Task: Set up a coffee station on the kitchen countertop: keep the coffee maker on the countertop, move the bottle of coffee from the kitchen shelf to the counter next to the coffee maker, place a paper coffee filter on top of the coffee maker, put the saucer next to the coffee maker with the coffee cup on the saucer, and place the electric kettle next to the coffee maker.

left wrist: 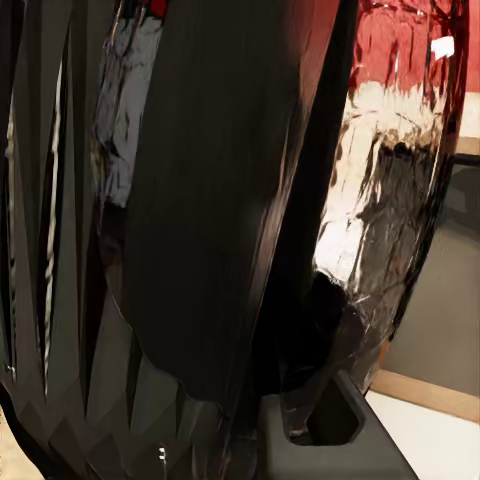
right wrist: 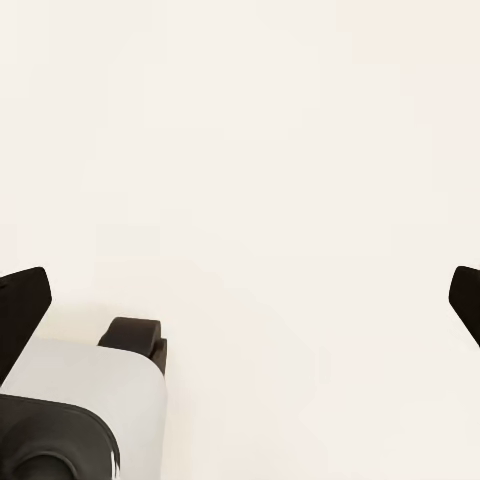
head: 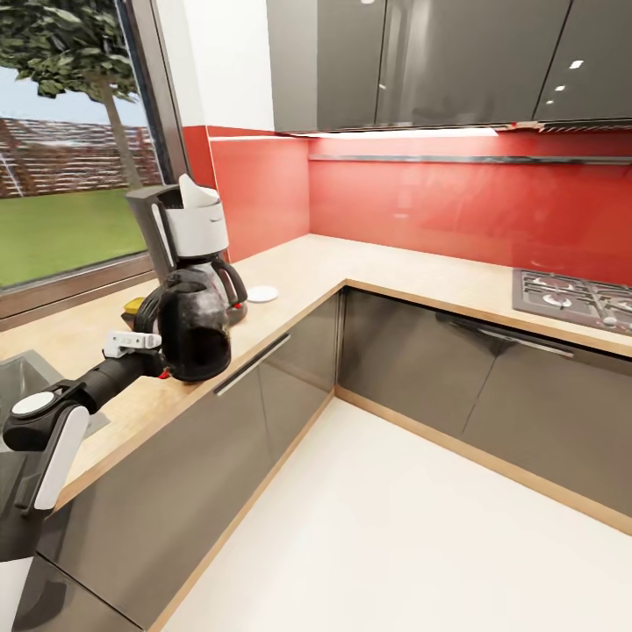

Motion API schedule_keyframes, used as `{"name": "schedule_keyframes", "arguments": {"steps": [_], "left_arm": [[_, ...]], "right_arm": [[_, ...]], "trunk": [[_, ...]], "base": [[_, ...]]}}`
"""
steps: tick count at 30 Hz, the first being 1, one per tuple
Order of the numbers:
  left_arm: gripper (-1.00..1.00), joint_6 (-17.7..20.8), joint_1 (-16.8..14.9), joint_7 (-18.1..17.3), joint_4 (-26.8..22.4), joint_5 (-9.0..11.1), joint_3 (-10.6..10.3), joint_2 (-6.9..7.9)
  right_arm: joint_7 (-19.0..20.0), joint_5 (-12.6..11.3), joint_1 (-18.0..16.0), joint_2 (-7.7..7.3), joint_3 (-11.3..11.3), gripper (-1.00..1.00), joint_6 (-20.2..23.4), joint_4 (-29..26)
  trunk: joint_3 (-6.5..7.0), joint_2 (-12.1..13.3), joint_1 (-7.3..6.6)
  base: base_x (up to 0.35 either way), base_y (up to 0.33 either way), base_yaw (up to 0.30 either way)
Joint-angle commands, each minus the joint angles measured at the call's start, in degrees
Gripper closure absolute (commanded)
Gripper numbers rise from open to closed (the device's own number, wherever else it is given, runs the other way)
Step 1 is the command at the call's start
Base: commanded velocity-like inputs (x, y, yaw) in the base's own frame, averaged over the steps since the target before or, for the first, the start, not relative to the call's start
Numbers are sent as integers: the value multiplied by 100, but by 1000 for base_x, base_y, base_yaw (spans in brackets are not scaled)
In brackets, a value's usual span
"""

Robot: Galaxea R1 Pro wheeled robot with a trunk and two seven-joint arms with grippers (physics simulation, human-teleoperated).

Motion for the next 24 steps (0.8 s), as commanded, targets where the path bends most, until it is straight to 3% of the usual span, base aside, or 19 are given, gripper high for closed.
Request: {"name": "schedule_keyframes", "arguments": {"steps": [1, 24], "left_arm": [[100, 46, -5, -14, -6, 57, 9, 1], [100, 50, -5, -14, -6, 57, 9, 2]], "right_arm": [[44, 48, -3, 5, -48, -100, -19, 2], [44, 47, -3, 5, -48, -100, -19, 2]], "trunk": [[-5, -3, 0], [-5, -3, 0]], "base": [[0, 13, 0], [0, 1, 0]]}}
